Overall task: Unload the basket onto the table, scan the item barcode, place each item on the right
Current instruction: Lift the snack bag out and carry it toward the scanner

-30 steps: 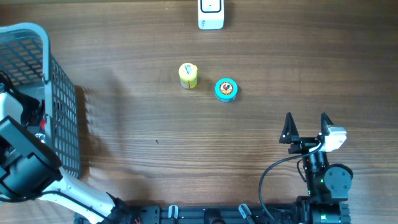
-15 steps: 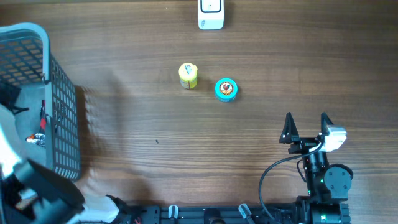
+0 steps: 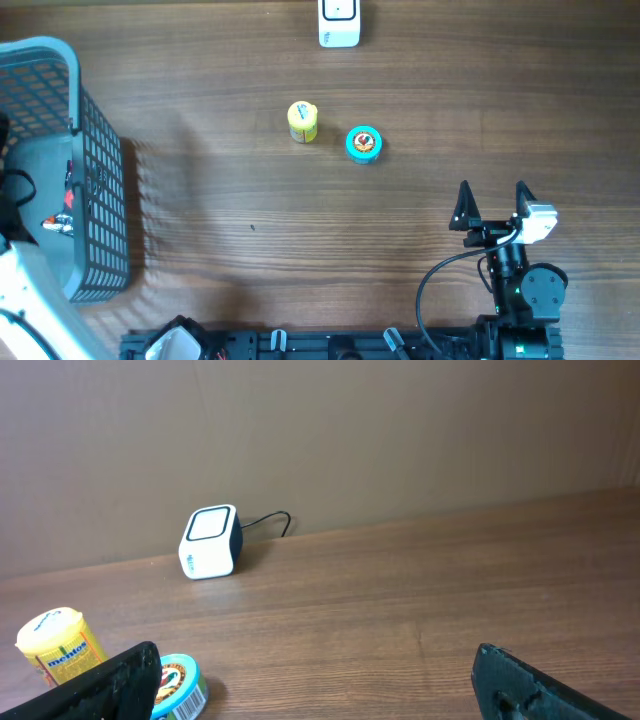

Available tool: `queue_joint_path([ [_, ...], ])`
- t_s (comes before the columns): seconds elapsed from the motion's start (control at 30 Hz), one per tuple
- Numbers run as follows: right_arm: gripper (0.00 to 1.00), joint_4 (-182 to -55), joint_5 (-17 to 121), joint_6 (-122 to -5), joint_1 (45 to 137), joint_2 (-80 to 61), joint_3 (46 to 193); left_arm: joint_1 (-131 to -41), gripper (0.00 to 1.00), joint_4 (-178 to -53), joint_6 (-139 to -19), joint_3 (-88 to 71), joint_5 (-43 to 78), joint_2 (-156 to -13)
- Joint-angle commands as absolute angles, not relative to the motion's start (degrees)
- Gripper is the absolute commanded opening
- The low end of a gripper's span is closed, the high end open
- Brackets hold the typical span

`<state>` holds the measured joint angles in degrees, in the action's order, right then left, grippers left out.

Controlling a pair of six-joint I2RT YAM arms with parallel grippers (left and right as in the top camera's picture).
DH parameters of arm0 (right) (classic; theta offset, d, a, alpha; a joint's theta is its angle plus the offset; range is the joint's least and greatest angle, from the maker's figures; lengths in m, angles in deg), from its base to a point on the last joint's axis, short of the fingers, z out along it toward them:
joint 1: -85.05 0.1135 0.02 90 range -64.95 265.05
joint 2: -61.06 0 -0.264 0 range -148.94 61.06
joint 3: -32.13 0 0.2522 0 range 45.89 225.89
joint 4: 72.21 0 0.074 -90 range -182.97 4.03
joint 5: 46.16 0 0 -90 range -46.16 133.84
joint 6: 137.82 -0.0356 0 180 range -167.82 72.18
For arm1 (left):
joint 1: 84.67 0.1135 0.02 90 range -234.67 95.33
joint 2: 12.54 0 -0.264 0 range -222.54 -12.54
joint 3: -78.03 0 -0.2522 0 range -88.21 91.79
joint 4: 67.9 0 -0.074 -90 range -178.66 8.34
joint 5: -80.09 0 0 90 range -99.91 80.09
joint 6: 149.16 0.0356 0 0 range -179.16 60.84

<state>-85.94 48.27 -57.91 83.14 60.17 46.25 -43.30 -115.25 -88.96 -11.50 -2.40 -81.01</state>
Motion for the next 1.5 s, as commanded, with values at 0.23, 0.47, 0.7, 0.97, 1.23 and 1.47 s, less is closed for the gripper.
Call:
queue_joint_path([
  [0.23,1.0,-85.83,47.87,-58.39,83.38,60.48,46.18,-49.21,0.61,-113.98,-92.68,-11.68,16.02,-75.61],
  [0.47,1.0,-85.83,47.87,-58.37,83.38,60.48,46.18,-67.02,0.6,-113.02,-92.39,-11.7,6.12,-78.91],
  [0.7,1.0,-85.83,47.87,-58.39,83.38,60.48,46.18,-87.81,0.6,-113.32,-87.89,-11.7,-13.0,-88.31],
  [0.97,1.0,-85.83,47.87,-58.39,83.38,60.48,46.18,-97.75,0.58,-113.61,-88.0,-11.7,-19.86,-102.95],
  [1.23,1.0,-85.83,47.87,-58.39,83.38,60.48,46.18,-99.19,0.56,-114.13,-90.1,-11.7,-19.84,-114.27],
  [1.47,1.0,-85.83,47.87,-58.39,83.38,60.48,46.18,-100.24,0.55,-117.48,-92.35,-11.94,-19.62,-119.89],
])
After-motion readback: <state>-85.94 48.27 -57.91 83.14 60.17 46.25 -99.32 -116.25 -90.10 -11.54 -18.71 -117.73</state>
